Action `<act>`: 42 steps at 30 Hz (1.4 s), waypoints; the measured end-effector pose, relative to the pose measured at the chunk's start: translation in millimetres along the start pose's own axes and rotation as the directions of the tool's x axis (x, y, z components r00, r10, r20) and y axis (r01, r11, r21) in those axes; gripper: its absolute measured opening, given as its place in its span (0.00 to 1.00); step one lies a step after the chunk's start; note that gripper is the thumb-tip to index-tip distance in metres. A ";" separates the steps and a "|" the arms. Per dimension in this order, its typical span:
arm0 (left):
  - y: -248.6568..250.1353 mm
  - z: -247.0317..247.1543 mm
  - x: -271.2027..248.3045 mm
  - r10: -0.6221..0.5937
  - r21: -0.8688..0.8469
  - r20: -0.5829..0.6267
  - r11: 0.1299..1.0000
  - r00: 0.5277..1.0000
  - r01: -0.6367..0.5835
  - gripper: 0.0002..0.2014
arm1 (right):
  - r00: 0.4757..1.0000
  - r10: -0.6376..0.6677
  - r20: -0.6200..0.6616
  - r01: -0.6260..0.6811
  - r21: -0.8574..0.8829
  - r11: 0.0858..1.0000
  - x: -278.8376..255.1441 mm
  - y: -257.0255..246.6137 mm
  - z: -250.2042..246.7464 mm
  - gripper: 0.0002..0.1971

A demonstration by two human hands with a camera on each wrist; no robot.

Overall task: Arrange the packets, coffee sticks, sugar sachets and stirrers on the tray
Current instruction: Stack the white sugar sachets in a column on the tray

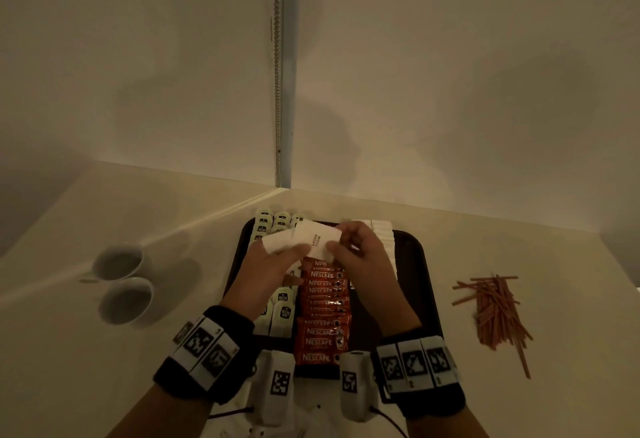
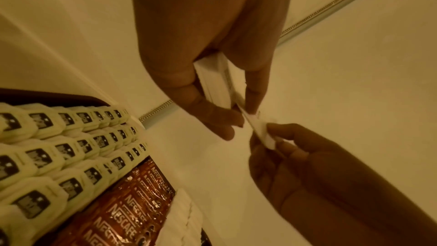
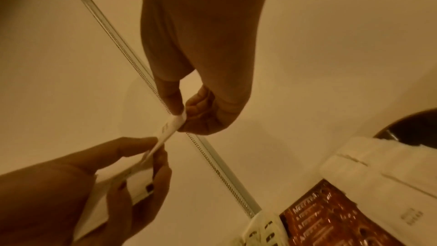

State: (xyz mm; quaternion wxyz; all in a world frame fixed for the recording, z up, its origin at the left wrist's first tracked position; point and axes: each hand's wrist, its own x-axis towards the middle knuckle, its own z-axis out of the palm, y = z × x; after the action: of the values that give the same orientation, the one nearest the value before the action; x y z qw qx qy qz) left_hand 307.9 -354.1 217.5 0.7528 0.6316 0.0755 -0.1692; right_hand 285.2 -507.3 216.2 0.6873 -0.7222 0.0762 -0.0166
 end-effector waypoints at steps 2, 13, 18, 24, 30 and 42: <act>-1.4 -2.3 -4.8 -0.016 0.050 0.046 0.999 0.999 0.014 0.14 | 0.998 -0.063 -0.032 0.063 0.000 0.998 0.5 -8.0 -2.8 0.08; 11.8 -4.6 -19.4 0.131 0.039 0.137 0.990 0.982 -0.138 0.07 | 0.897 -0.429 0.109 0.416 -0.535 0.735 0.4 -56.0 -4.9 0.06; 12.9 1.0 -22.1 0.176 -0.049 0.108 0.984 0.979 -0.171 0.09 | 0.943 -0.334 0.009 0.314 -0.368 0.875 -3.5 -47.6 0.3 0.09; 6.8 0.1 -19.9 0.139 -0.052 0.067 0.989 0.988 -0.135 0.08 | 0.989 -0.126 -0.079 0.114 -0.143 0.983 -9.7 -15.7 -0.5 0.06; 9.5 -10.5 -11.2 -0.016 -0.203 -0.009 0.979 1.000 0.014 0.06 | 0.968 0.017 -0.252 -0.019 -0.007 1.000 -3.4 11.1 -42.1 0.04; -6.8 -25.6 7.6 -0.011 -0.124 -0.118 0.992 0.993 -0.004 0.09 | 0.839 0.354 -0.414 -0.489 -0.287 0.824 11.7 136.8 -76.3 0.08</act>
State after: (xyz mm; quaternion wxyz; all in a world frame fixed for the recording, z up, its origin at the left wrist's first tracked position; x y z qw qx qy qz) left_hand 315.1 -331.3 203.9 0.7846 0.5923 0.1314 -0.1278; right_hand 275.0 -590.4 83.2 0.4956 -0.7916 0.3564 0.0282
